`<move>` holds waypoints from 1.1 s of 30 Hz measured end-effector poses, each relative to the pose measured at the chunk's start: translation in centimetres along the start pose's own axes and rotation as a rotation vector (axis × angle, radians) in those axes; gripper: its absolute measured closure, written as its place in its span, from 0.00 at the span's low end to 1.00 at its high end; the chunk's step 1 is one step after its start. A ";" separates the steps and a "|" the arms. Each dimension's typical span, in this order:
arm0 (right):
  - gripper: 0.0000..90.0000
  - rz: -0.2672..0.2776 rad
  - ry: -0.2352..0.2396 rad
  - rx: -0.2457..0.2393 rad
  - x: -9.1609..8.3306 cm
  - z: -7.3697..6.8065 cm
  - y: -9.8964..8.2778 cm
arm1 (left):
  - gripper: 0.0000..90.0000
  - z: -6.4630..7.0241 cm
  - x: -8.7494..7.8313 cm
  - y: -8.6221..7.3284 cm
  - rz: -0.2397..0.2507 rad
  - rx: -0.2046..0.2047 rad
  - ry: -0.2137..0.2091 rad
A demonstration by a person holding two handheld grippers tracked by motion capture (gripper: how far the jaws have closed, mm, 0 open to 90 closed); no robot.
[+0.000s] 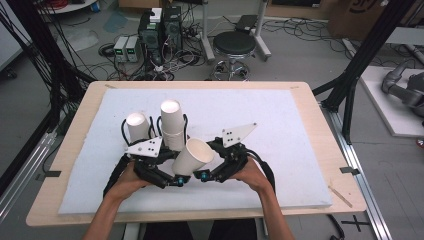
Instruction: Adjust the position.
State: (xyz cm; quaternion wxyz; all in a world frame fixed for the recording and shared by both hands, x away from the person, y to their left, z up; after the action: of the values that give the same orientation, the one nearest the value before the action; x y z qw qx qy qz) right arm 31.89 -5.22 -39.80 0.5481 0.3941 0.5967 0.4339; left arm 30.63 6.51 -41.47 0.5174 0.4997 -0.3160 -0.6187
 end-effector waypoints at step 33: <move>0.33 0.111 0.029 0.004 0.3 0.0 1.0 | 0.40 0.2 0.7 -0.1 -0.001 0.009 -0.009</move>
State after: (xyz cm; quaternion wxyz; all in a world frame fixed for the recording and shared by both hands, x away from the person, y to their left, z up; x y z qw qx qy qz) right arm 31.83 -4.59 -38.93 0.5139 0.4212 0.5827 0.4680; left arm 30.42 5.85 -41.72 0.5134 0.4995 -0.3210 -0.6196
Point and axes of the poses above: each handheld gripper's, and its own axes: x roughly forward along the jaws, y roughly out of its top, z roughly to its right, the point moved 8 cm from there along x, roughly forward along the jaws, and after that the axes turned 10 degrees about -x, right-handed, at the moved point
